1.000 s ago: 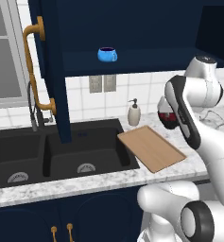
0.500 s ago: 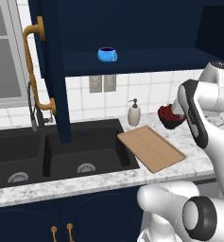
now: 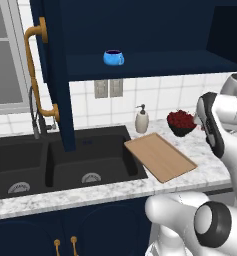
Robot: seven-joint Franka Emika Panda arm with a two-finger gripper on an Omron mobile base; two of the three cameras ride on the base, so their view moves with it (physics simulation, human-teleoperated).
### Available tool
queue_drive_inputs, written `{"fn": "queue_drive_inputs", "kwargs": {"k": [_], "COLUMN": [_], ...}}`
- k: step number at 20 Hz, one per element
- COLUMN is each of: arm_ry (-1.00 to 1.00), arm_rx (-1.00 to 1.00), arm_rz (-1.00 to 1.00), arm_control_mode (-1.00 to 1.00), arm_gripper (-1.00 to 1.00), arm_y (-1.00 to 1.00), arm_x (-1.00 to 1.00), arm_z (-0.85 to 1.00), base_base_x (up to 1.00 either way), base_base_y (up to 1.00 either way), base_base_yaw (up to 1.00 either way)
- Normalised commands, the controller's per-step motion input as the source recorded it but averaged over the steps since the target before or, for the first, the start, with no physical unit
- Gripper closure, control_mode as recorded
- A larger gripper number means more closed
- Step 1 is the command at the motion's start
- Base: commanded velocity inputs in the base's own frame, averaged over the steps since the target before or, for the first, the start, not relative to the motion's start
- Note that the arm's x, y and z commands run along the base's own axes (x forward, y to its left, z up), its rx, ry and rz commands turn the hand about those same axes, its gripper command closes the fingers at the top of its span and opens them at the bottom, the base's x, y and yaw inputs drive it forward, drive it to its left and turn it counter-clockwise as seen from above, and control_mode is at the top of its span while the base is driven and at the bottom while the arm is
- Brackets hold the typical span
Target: Pick the kettle from the counter and place it on the tray. Then pick the mug from the cabinet and place it on the tray. Then close the cabinet doors.
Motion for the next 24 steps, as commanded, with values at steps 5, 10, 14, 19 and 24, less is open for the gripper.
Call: {"fn": "queue_drive_inputs", "kwargs": {"k": [5,10,14,19,24], "arm_ry": [0.0,0.0,0.03,0.02,0.0], "arm_rx": [0.0,0.0,0.0,0.0,0.0], "arm_rz": [-0.1,-0.04,-0.05,-0.08,-0.07], "arm_control_mode": [-1.0,-1.0,-1.0,-1.0,-1.0], "arm_gripper": [-1.0,-1.0,-1.0,-1.0,-1.0], "arm_y": [-0.48,-0.44,-0.47,-0.57,-0.35], "arm_x": [0.0,0.0,0.12,0.23,0.43], "arm_z": [-0.25,-0.25,-0.24,-0.21,-0.05], "base_base_x": [0.0,0.0,0.0,0.0,0.0], "base_base_y": [0.0,0.0,0.0,0.0,0.0], "base_base_yaw": [0.0,0.0,0.0,0.0,0.0]}}
